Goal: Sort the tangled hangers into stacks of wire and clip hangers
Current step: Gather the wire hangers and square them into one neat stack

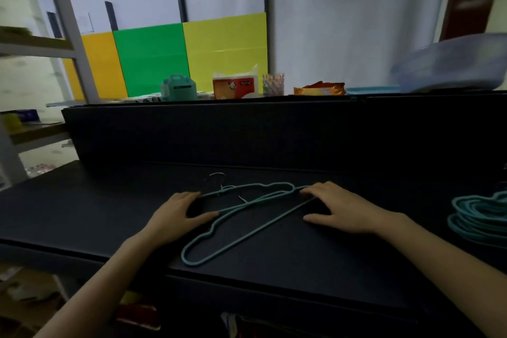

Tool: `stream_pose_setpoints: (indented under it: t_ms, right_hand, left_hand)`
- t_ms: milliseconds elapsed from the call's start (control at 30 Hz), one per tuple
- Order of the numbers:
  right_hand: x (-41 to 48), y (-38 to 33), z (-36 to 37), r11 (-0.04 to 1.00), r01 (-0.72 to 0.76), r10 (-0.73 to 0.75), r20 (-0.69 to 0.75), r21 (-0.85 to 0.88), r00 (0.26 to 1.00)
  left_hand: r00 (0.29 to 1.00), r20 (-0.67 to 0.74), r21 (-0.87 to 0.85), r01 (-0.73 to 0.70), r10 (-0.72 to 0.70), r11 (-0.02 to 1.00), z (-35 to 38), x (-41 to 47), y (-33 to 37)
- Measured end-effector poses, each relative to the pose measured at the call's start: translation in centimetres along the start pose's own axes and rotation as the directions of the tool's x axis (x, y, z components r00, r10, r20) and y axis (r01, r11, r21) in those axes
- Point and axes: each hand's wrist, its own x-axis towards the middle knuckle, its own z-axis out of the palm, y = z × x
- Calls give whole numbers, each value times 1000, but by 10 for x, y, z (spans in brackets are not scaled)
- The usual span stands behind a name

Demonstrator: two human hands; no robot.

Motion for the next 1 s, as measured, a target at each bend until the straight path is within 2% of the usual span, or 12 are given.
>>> stream_pose_setpoints:
  t_ms: [167,300,467,600,700,867,1000]
  right_hand:
    - [15,1,1,993,-76,74,29,91,997]
    - [33,-7,6,979,-103,80,135,174,988]
    - [53,-19,16,970,-109,60,221,217,973]
    - [53,-22,15,986,-71,35,230,152,972]
    - [42,-27,13,994,-34,13,196,104,981]
    - [23,-37,12,996,5,2,76,-94,997]
    - [9,-45,10,995,-10,10,-8,-102,1000]
  left_hand:
    - [991,-85,38,-104,107,994,2,13,0]
    - [946,-280,60,-155,166,986,2,12,-5]
    - [923,-379,-64,-106,74,992,-1,8,-9]
    - [907,-416,-98,-122,71,988,-2,5,-8]
    - [908,-411,-99,-131,79,986,-3,3,-7]
    - [893,-434,-71,-165,119,984,-4,-1,-3]
    - [900,-415,-66,-178,136,982,-6,-3,0]
